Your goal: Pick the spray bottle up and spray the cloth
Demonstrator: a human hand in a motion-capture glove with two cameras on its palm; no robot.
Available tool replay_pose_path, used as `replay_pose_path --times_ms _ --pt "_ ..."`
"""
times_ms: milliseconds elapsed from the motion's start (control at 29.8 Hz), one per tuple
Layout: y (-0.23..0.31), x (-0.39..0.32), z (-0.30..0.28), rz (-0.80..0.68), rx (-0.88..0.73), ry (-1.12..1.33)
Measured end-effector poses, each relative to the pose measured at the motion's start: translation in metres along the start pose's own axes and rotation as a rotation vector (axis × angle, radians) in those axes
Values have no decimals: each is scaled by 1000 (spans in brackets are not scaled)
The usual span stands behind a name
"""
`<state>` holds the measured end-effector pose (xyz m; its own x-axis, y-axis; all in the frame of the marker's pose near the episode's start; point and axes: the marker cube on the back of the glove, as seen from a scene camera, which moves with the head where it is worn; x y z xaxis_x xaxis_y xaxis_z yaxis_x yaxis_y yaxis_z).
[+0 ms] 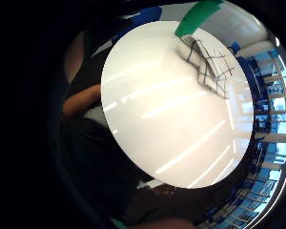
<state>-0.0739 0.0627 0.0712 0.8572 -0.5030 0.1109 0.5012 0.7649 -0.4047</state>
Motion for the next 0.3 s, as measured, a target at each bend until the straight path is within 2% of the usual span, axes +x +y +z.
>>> replay_pose_path --times_ms 302 --pt "0 8 -14 19 54 82"
